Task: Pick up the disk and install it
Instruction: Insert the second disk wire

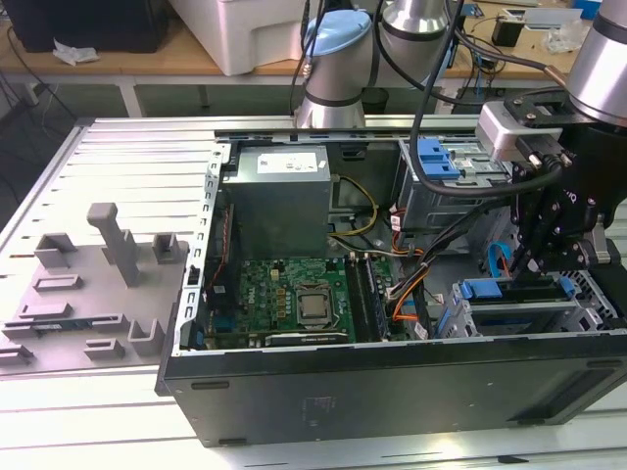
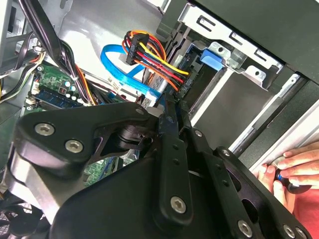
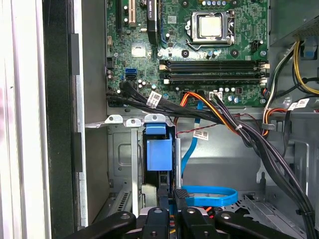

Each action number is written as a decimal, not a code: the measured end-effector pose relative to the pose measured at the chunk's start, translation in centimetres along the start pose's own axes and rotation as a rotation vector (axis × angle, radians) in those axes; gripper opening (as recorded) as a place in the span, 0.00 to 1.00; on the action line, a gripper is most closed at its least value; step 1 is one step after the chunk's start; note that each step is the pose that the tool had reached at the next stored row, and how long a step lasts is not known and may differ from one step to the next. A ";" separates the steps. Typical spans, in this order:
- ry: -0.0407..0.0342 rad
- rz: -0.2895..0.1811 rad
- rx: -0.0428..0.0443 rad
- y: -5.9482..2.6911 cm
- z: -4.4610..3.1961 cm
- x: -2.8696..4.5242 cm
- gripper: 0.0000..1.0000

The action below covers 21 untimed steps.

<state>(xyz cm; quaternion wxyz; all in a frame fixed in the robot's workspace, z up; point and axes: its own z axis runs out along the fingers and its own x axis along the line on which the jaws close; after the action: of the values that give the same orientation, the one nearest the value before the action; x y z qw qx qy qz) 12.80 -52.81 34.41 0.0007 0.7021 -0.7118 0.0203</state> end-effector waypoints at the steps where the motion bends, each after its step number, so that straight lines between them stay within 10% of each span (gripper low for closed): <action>1: 0.0000 0.000 0.0000 0.00 0.01 0.00 0.16; 21: 0.0000 0.000 0.0000 0.00 0.11 0.03 0.16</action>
<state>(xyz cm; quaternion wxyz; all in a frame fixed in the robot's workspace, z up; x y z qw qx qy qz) 12.80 -52.85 34.30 0.0007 0.7021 -0.7118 0.0203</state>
